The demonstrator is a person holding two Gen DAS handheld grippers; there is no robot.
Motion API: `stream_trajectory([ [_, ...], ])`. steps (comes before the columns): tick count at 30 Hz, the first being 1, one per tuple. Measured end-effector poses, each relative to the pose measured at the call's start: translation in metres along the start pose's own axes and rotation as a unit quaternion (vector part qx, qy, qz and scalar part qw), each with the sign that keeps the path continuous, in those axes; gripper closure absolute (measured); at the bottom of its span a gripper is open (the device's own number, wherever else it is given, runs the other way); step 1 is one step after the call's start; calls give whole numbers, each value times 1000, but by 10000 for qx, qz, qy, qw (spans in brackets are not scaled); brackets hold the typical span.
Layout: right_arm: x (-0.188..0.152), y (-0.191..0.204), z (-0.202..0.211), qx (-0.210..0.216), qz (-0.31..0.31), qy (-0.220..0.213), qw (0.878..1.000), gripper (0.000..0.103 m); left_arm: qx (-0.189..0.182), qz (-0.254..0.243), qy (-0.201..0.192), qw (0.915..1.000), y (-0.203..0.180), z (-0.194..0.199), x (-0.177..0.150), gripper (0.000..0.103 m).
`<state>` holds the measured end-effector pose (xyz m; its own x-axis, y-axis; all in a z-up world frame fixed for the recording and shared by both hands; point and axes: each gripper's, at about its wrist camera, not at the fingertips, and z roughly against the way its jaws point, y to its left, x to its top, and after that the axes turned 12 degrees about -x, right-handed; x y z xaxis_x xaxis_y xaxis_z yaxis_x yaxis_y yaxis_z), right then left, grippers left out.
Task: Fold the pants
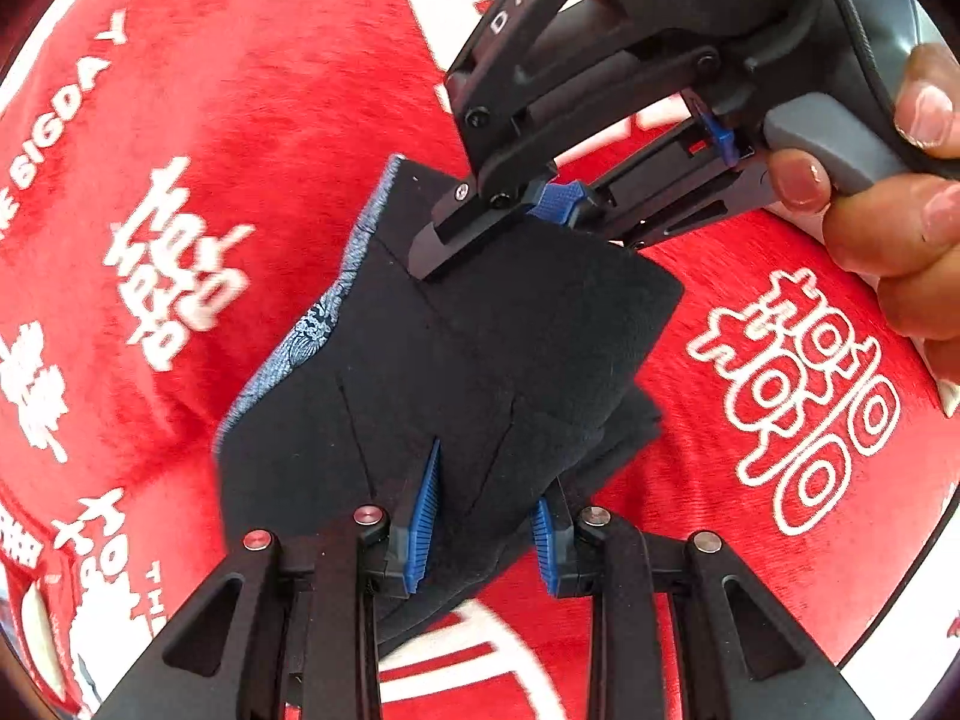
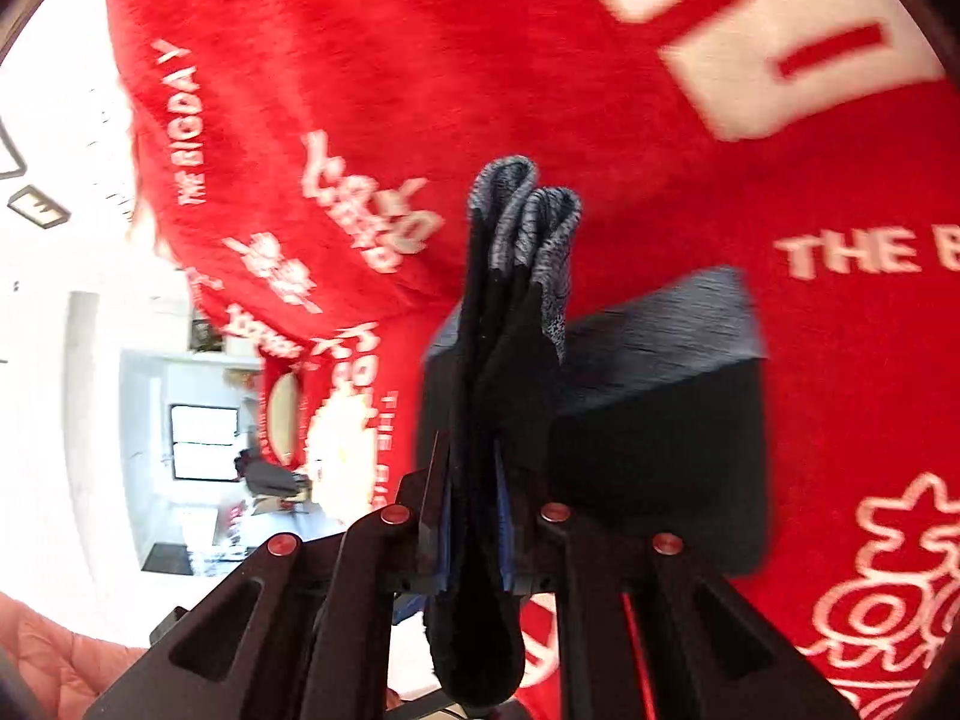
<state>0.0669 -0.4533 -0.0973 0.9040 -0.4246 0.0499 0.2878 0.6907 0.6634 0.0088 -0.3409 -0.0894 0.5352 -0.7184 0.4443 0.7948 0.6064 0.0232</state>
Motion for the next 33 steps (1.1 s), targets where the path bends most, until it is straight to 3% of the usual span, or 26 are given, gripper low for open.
stream_trajectory([
  [4, -10, -40, -23, -681, -173, 150, 9974, 91, -95, -24, 319, 9994, -16, -36, -11, 74],
  [7, -22, -57, -39, -887, -321, 128, 9955, 89, -86, -124, 335, 9993, -20, -46, -17, 73],
  [9, -27, -63, -40, -835, -457, 35, 9955, 87, -99, -176, 312, 9993, -21, -46, -17, 66],
  [11, -28, -65, -41, -884, -491, -1, 9949, 86, -303, -106, 348, 9989, -20, -43, -17, 47],
  [16, -22, -47, -40, -1488, -143, -3, 9888, 77, -570, 152, 275, 9979, -5, -18, -13, 45],
  [19, -22, -32, -43, -2024, 28, -19, 9793, 68, -670, 410, 119, 9968, 18, 6, -16, 45],
  [24, -33, -18, -33, -2818, -23, -151, 9593, 66, -483, 1079, -11, 9930, 73, 28, -16, 45],
  [29, -48, 1, -20, -3423, -75, -413, 9386, 66, -180, 1900, 253, 9813, 134, 18, -29, 45],
  [33, -65, 19, -14, -3735, 119, -718, 9248, 67, -322, 2439, 513, 9679, 158, 6, -50, 45],
])
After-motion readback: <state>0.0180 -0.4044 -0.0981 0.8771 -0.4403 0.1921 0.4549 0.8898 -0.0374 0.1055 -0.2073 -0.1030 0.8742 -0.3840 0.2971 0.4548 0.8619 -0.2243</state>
